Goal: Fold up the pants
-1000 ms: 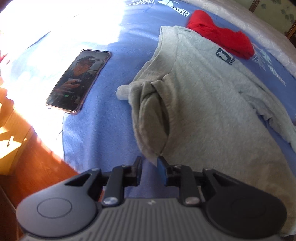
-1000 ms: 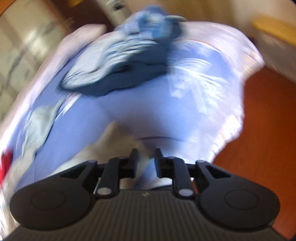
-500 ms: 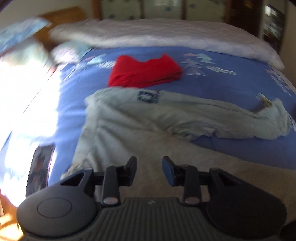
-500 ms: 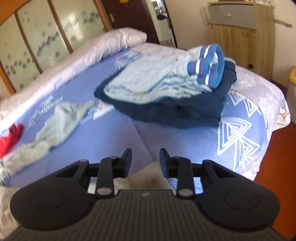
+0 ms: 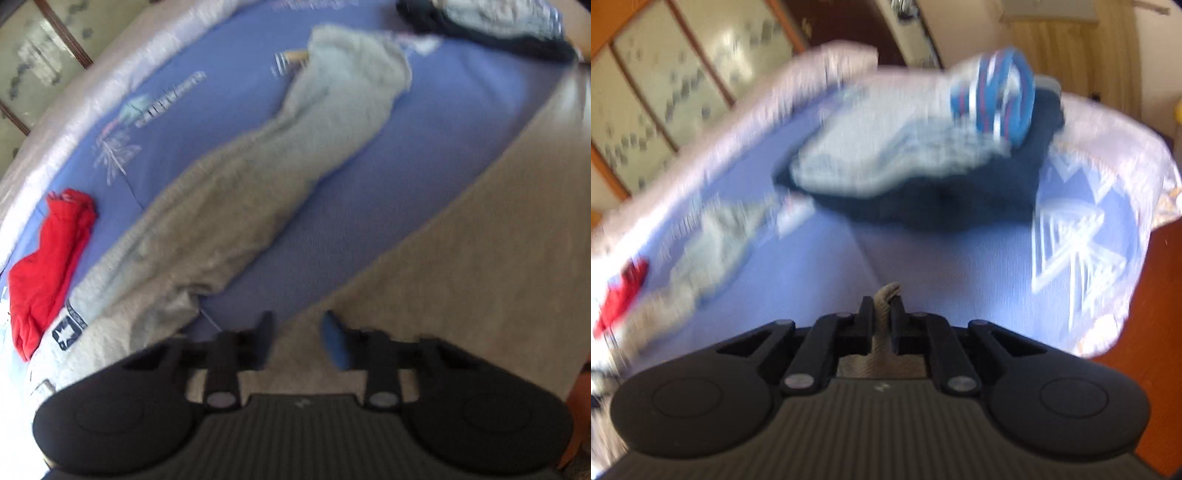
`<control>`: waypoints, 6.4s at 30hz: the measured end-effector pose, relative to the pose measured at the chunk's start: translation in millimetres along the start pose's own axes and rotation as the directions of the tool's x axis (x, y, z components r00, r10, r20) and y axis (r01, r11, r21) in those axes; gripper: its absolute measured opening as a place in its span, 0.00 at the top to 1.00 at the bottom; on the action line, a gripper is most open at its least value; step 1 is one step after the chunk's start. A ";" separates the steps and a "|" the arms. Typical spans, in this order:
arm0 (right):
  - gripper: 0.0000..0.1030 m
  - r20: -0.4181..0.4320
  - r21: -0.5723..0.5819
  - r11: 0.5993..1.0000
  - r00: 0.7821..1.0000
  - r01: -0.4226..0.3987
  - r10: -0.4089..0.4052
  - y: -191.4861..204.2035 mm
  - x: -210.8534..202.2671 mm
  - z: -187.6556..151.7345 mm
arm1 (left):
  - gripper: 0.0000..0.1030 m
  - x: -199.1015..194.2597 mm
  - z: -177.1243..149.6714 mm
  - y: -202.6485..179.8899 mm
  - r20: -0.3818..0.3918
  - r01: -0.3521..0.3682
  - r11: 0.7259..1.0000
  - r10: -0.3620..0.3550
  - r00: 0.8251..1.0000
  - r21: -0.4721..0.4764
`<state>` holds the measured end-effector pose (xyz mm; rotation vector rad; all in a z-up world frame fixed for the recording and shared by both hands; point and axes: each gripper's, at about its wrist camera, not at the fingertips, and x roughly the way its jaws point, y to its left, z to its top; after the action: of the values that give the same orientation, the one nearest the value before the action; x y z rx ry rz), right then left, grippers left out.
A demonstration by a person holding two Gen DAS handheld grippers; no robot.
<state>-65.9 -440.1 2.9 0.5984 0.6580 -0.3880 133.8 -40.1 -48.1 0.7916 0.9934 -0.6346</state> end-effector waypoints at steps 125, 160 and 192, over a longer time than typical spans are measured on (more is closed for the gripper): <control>0.61 -0.091 -0.237 0.969 0.994 -0.074 0.053 210.0 170.7 67.3 | 0.56 -54.2 -93.0 123.6 0.128 -0.166 0.924 0.221 0.967 -0.344; 0.85 -0.425 -0.786 0.581 0.867 -0.211 -0.260 213.3 285.8 89.8 | 0.91 61.8 -90.0 260.9 -0.111 -0.425 0.866 0.411 0.905 -0.264; 0.89 0.035 -0.653 0.757 0.999 0.019 0.006 88.6 4.9 -17.4 | 0.91 -131.2 -253.6 70.8 0.032 -0.319 0.745 0.414 0.910 -0.585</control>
<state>-24.8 -362.1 23.2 -0.0885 0.7096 -0.1483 12.5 221.6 9.4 0.3698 0.7817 -0.0313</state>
